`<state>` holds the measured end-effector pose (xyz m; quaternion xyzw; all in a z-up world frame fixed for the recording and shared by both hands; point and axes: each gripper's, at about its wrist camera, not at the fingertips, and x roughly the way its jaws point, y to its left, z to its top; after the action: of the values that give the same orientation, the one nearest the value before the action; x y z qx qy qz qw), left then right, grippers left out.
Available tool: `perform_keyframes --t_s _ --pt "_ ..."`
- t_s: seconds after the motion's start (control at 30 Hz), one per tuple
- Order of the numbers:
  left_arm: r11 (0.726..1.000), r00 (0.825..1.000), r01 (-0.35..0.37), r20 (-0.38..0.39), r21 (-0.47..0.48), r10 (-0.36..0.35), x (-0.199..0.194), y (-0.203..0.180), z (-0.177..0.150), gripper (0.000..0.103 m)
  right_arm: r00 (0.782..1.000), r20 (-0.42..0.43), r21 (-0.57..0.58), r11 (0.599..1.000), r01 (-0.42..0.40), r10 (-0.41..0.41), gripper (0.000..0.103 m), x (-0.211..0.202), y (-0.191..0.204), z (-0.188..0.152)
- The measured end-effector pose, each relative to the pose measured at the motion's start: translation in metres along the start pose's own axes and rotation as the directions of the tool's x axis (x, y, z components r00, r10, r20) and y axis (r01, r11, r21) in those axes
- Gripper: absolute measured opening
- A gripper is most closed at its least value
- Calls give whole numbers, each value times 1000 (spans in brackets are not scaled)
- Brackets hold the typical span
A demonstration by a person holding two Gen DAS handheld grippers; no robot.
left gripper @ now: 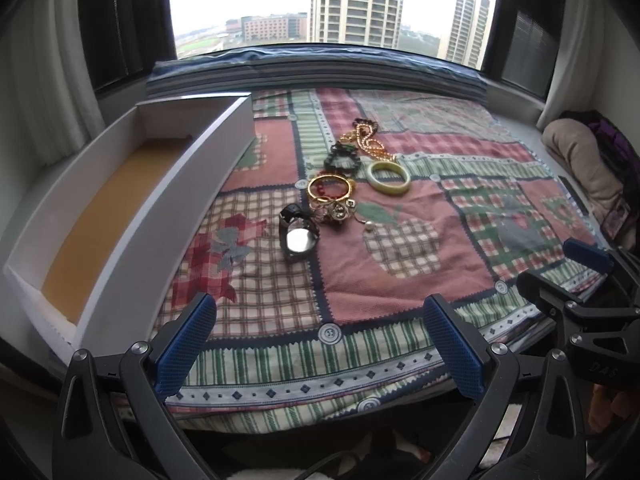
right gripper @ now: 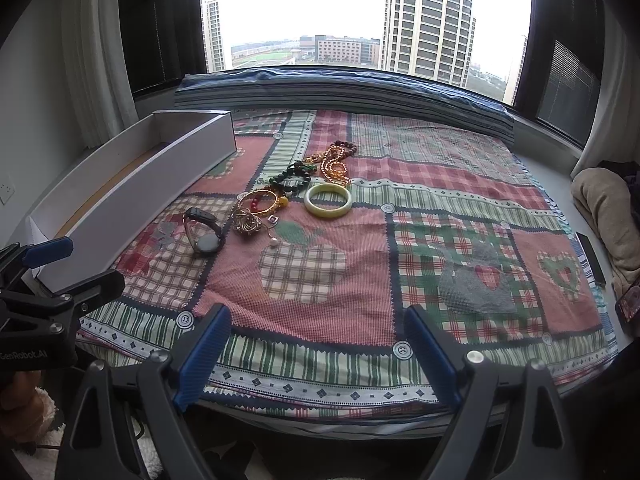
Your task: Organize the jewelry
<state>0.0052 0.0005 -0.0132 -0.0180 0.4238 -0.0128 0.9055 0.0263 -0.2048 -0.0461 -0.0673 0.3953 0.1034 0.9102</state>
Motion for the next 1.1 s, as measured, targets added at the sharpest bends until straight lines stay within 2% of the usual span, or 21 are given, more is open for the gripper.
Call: perform_keyframes --t_s 1.1 --pt "1000 1000 -5 -6 -2 5 2 1 0 103 1000 -5 -1 1000 -2 2 90 1 2 -1"
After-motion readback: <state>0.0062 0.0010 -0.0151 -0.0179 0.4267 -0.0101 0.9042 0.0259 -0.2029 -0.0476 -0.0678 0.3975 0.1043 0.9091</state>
